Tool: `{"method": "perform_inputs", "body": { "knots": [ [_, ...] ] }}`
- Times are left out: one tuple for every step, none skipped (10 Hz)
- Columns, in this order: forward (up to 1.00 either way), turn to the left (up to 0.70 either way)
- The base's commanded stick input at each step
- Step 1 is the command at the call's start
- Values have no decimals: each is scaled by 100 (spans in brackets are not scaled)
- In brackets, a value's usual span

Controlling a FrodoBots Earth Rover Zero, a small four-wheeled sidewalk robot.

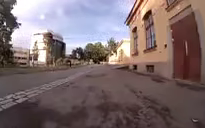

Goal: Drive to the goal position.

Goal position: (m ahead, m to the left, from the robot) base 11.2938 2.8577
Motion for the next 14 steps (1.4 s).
{"method": "perform_inputs", "body": {
  "knots": [
    [45,0],
    [45,25],
    [45,27],
    [45,27],
    [45,24],
    [45,0],
    [45,0],
    [45,0],
    [45,0],
    [45,0],
    [45,0],
    [45,0],
    [45,0],
    [45,0]
  ]
}}
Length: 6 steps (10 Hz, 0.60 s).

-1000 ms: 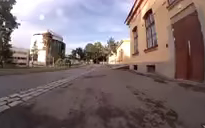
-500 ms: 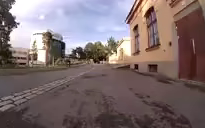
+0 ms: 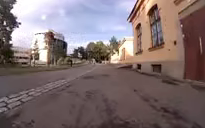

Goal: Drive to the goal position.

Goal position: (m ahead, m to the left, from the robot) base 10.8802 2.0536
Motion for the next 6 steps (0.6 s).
{"method": "perform_inputs", "body": {
  "knots": [
    [45,0],
    [45,0],
    [45,0],
    [45,0],
    [45,0],
    [45,0]
  ]
}}
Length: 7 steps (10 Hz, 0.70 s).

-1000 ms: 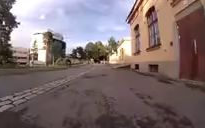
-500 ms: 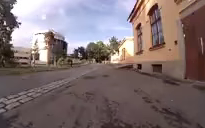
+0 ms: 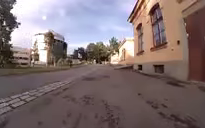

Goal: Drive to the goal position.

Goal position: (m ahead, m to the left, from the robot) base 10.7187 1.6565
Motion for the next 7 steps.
{"method": "perform_inputs", "body": {
  "knots": [
    [45,0],
    [45,0],
    [45,0],
    [45,0],
    [45,0],
    [45,5],
    [45,27]
  ]
}}
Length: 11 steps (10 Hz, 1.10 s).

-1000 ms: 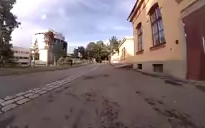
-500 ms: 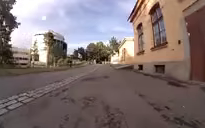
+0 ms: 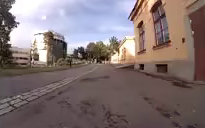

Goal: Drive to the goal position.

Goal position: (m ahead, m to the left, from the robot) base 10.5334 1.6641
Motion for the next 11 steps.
{"method": "perform_inputs", "body": {
  "knots": [
    [45,27],
    [45,25],
    [45,8],
    [45,25],
    [45,27],
    [45,27],
    [45,27],
    [45,27],
    [45,5],
    [45,0],
    [45,0]
  ]
}}
